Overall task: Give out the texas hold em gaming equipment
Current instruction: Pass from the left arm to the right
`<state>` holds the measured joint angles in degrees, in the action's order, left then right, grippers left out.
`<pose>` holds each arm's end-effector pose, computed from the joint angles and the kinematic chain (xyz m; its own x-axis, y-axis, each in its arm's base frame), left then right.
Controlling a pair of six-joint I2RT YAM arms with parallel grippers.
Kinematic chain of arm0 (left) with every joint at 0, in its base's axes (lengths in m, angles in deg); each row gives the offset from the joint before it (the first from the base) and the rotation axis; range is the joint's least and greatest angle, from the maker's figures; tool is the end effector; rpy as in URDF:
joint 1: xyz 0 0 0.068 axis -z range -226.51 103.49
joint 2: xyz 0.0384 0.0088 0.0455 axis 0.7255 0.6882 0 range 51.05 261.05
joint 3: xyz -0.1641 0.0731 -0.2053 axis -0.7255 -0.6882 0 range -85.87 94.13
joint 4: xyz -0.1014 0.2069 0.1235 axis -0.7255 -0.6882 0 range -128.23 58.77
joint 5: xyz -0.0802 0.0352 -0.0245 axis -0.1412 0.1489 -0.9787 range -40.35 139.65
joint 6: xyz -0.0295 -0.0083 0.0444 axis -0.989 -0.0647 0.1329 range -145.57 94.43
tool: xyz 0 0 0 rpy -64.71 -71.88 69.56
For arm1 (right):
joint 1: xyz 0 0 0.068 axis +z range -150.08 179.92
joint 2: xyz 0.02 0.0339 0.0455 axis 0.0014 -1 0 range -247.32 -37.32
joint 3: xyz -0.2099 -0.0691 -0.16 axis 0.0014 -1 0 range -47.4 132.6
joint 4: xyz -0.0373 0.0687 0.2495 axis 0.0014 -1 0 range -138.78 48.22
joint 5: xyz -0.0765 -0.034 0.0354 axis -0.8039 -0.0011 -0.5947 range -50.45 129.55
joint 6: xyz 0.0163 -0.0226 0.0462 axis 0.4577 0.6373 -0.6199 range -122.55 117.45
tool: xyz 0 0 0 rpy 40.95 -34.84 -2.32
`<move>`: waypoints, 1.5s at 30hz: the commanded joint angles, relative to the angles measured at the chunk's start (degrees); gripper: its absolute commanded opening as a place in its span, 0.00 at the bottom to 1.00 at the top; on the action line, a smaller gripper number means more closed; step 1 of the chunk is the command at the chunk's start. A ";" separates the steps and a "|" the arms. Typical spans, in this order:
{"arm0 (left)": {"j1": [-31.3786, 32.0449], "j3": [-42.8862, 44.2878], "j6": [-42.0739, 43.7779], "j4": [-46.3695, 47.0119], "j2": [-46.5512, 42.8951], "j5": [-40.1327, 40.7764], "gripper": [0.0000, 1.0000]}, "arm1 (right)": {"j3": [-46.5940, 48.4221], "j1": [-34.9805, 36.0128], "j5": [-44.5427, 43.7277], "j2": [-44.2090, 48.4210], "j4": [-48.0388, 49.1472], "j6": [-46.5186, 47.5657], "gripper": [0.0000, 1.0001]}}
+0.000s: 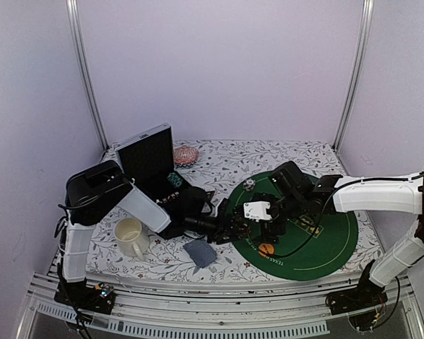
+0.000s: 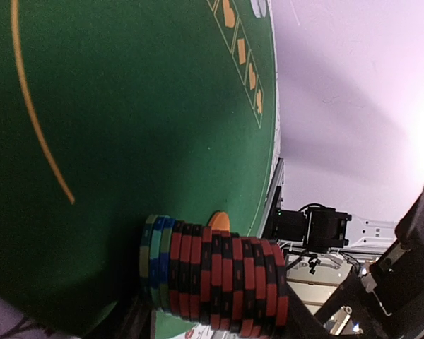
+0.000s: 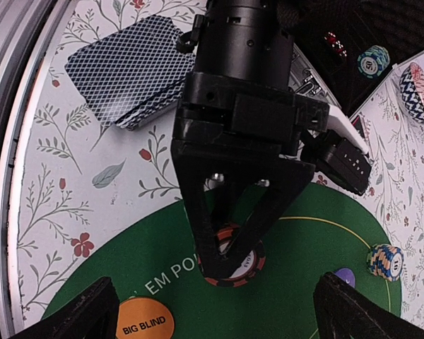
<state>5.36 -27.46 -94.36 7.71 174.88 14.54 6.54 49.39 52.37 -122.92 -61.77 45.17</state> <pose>0.2407 -0.3397 0.0890 -0.9958 0.0334 -0.0847 0.0911 0.3632 -0.9273 0.1937 0.2387 0.2139 0.2717 -0.7924 -0.5461 -0.9358 -0.0852 -0.3420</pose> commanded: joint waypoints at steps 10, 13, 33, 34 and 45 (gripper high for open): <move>2.29 -0.27 -4.16 5.79 2.42 1.28 0.00 | -0.12 -1.74 4.23 -9.47 6.88 0.02 0.96; 2.97 0.81 -3.80 4.91 2.92 1.41 0.00 | 0.00 -2.67 3.11 -10.11 6.70 -0.51 0.96; 6.31 1.78 -4.48 4.08 5.05 3.12 0.12 | -2.36 -2.85 0.90 -8.69 4.87 -1.02 0.97; 6.36 1.79 -4.55 4.02 5.16 3.12 0.14 | -2.38 -2.87 1.39 -9.01 4.79 -0.84 0.97; 6.30 -0.39 -6.59 5.45 4.54 5.25 0.31 | -2.37 -2.95 1.80 -9.88 4.55 -1.56 0.93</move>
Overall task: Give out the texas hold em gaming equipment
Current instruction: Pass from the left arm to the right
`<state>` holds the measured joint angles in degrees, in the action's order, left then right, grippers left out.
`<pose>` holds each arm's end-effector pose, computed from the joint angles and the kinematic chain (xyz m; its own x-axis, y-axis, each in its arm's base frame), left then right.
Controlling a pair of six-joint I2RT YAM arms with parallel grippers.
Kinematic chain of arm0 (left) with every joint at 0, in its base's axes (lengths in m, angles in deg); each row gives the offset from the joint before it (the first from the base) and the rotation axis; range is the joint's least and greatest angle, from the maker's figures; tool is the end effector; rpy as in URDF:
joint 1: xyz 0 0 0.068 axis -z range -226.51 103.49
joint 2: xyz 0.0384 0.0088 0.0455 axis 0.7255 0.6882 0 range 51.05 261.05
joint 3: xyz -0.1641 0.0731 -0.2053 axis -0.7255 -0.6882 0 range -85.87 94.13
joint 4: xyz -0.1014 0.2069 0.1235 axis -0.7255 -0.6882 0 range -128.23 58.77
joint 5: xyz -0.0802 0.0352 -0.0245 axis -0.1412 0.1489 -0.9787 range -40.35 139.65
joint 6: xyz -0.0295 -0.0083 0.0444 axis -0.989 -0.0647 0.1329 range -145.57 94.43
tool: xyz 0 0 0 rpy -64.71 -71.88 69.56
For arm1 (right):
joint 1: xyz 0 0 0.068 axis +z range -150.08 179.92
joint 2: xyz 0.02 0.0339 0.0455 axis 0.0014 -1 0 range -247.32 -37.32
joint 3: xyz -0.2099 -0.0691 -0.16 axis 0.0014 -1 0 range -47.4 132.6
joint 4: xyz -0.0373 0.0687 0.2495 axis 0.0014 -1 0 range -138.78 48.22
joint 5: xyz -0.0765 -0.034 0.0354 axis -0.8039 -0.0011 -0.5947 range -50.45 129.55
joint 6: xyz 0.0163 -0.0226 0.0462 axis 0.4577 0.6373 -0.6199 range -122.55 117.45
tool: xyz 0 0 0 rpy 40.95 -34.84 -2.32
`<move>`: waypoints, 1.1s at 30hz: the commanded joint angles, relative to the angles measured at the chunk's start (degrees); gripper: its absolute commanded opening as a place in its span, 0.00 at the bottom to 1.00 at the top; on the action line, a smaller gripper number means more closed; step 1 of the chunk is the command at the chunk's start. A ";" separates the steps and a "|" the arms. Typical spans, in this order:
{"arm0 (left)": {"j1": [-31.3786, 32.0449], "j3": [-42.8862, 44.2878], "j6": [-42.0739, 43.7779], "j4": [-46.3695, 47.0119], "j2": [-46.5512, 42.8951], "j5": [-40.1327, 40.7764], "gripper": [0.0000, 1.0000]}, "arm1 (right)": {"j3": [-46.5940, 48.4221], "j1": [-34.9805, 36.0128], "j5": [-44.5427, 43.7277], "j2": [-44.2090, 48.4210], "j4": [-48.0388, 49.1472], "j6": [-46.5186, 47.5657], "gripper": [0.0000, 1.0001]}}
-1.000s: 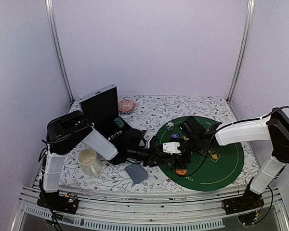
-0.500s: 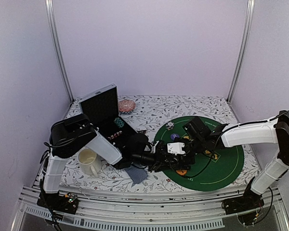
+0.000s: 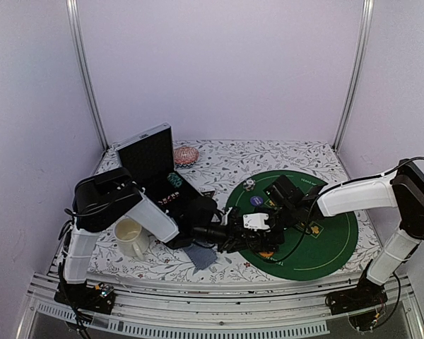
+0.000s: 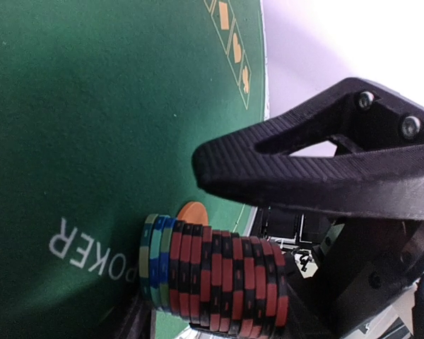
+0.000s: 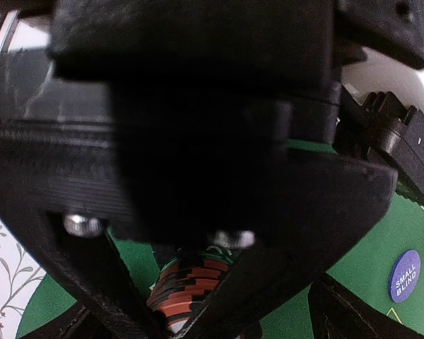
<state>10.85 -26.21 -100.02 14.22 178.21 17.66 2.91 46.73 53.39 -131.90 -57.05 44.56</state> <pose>0.2135 -0.3683 0.0814 -0.9975 0.0423 -0.0568 0.0673 0.3163 -0.9463 0.2084 0.2344 0.1550 0.1780 -0.8499 -0.4960 -0.9705 -0.0684 -0.2311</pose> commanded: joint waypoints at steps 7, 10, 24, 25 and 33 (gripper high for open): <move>0.70 -1.82 -2.19 0.56 2.16 1.58 0.31 | 1.79 -1.45 3.25 -1.98 0.04 -1.29 0.89; 0.72 -2.00 -2.46 1.08 2.27 1.57 0.32 | 2.58 -2.14 3.50 -3.08 0.23 -1.71 0.88; 0.45 -1.74 -2.44 1.56 2.73 1.40 0.33 | 3.77 -2.38 3.68 -4.86 1.07 -3.08 0.49; 0.40 -1.68 -2.45 1.60 2.75 1.36 0.33 | 3.80 -2.41 3.66 -4.78 1.05 -3.12 0.45; 0.26 -1.77 -1.53 0.87 1.96 1.87 0.34 | 4.14 -2.42 2.37 -4.44 -1.19 -3.80 0.25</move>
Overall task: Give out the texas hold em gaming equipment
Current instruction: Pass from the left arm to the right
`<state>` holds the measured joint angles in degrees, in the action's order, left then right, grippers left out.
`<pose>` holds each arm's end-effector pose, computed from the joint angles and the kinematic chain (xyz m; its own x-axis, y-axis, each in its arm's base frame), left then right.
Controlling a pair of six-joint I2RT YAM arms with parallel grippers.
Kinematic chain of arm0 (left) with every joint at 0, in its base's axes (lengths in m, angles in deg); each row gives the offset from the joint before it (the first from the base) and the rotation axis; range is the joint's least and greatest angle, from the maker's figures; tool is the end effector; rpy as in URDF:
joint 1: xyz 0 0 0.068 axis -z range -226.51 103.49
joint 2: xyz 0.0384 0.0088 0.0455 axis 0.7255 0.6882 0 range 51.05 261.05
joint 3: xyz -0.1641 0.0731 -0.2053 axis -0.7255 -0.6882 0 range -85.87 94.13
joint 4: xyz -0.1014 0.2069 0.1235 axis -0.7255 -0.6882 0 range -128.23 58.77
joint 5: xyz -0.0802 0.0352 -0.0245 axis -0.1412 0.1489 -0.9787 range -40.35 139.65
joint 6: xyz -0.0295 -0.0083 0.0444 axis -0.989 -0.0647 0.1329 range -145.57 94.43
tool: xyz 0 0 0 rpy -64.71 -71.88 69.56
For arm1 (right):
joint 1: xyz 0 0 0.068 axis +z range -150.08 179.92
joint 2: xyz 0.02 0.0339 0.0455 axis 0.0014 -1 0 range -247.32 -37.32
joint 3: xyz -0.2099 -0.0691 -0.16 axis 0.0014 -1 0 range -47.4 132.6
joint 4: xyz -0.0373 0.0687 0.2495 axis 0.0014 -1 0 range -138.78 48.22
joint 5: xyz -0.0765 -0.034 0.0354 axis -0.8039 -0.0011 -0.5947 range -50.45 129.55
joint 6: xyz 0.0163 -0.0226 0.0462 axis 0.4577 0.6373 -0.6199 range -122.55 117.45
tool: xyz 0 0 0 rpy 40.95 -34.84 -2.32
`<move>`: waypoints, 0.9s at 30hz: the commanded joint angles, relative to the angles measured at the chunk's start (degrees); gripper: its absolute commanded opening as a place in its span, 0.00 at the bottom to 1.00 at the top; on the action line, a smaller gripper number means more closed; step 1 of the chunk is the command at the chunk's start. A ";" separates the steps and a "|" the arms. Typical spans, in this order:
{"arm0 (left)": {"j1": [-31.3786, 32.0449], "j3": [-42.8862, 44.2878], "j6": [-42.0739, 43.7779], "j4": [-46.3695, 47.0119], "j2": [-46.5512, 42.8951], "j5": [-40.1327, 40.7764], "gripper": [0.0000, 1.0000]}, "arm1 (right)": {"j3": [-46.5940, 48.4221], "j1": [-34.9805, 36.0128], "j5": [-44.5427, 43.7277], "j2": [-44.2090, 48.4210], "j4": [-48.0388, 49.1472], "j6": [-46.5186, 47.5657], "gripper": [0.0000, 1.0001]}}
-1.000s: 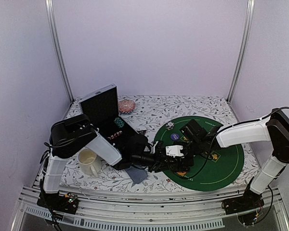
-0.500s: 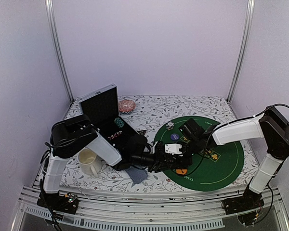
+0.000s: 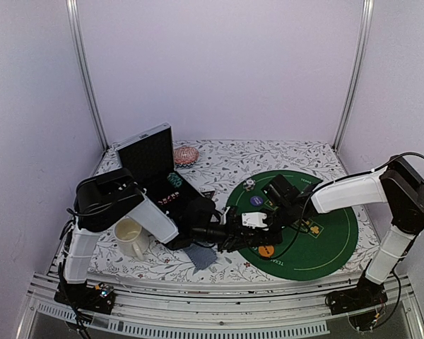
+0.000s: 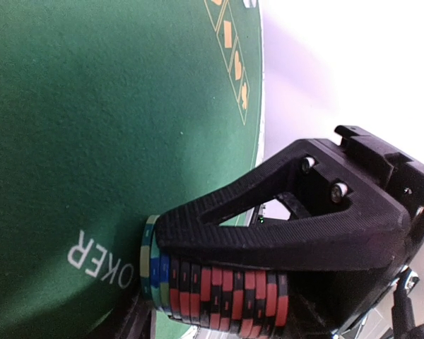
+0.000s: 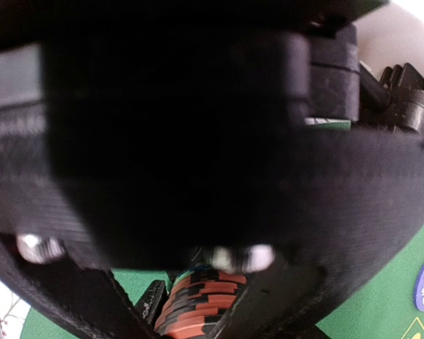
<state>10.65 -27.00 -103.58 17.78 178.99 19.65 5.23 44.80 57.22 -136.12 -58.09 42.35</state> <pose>0.2152 -0.3662 0.0784 -0.9995 -0.0136 -0.0273 0.0220 0.2974 -0.9545 0.2214 0.2357 0.1435 0.0997 -0.8500 -0.5172 -0.9902 -0.0337 -0.1355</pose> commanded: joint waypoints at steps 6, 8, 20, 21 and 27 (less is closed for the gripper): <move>0.42 -2.33 3.67 -3.71 -1.51 1.96 0.42 | 2.30 -0.49 -1.49 1.02 -2.64 -2.34 0.15; 0.50 -2.17 4.84 -4.29 -2.33 2.60 0.44 | 2.13 -0.49 -1.50 1.18 -3.28 -2.23 0.14; 1.11 -3.49 5.32 -4.55 -3.85 3.15 0.57 | 1.85 -0.62 -2.90 1.42 -4.81 -1.79 0.11; 1.26 -3.76 5.28 -4.47 -3.99 3.33 0.58 | 1.83 -0.70 -2.91 1.47 -4.90 -1.76 0.11; 1.51 -3.70 5.68 -4.42 -4.11 3.59 0.60 | 2.32 -0.80 -2.05 1.42 -5.04 -1.65 0.11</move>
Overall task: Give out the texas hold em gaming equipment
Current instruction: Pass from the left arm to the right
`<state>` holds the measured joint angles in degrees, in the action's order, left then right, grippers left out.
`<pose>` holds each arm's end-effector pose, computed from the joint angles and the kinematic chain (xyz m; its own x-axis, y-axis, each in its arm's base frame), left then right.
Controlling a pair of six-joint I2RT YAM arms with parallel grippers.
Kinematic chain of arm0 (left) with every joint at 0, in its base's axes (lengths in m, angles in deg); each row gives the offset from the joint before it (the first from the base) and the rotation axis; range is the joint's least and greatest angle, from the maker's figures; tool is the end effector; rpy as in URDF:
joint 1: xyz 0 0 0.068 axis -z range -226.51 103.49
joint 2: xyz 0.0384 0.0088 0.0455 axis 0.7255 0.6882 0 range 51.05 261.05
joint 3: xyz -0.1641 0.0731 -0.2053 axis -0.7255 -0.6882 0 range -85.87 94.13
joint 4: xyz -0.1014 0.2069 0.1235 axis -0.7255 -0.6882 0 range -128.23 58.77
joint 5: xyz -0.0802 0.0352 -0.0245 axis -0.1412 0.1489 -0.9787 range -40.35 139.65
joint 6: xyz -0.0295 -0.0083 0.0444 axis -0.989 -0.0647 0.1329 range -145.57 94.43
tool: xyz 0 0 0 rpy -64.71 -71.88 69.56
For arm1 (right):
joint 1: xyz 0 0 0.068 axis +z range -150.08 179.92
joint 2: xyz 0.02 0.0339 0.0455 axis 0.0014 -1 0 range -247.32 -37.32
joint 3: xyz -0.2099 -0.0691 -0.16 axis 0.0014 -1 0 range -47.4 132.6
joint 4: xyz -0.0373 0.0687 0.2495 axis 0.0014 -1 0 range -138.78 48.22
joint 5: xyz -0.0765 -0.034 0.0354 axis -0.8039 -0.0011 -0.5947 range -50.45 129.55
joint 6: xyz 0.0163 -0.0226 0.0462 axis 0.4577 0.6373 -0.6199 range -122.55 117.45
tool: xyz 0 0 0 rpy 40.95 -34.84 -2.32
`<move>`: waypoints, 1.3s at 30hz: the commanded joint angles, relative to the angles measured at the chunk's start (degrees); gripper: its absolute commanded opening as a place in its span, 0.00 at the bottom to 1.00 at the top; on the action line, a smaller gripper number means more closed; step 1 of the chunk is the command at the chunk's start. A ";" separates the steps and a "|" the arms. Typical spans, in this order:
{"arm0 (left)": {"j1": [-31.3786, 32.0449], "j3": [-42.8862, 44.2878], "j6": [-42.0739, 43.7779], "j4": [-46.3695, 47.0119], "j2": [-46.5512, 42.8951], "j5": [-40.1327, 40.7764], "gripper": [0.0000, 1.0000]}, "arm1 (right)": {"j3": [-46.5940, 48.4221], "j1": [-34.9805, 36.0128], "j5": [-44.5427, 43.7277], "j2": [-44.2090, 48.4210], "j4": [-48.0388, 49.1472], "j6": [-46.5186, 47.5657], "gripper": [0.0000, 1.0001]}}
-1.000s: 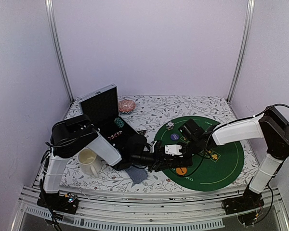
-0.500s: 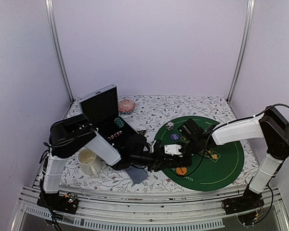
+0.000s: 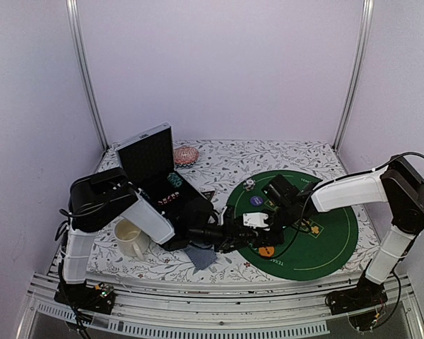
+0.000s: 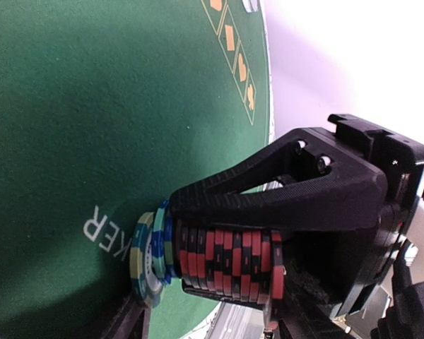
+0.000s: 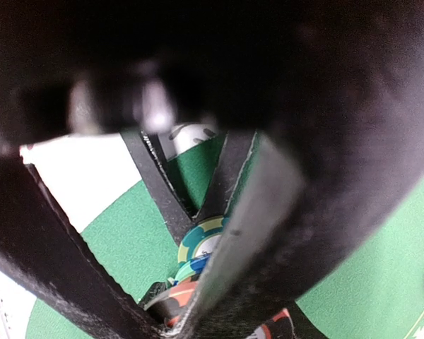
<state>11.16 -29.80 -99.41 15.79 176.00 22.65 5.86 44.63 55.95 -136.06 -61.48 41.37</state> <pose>0.2076 -0.3581 0.0836 -0.9950 -0.0283 -0.0959 0.0809 0.3357 -0.9385 0.2205 0.2323 0.1436 0.0620 -0.8750 -0.4800 -0.9942 -0.0120 -0.1066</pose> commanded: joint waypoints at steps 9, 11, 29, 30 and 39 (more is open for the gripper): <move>1.02 -0.08 2.76 -3.37 -1.10 0.54 0.98 | 3.21 -0.63 3.29 0.34 0.00 -2.77 0.10; 1.02 0.43 5.07 -6.50 -2.38 1.52 0.98 | 3.26 -0.66 3.02 0.06 -0.09 -2.79 0.10; 1.36 -1.93 5.52 6.18 -3.20 -1.56 0.98 | -1.01 -3.65 2.49 6.53 -0.62 -2.26 0.08; 1.38 -1.57 5.56 6.69 -3.02 -1.98 0.98 | -0.92 -3.67 2.43 6.58 -0.60 -2.26 0.08; 1.45 -0.56 13.69 -9.48 -8.69 4.67 0.98 | -1.35 -4.47 2.59 8.64 -0.93 -2.27 0.07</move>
<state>11.66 -31.44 -91.80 15.27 172.06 23.24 5.16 40.89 58.27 -130.85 -62.79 39.62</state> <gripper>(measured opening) 0.982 0.413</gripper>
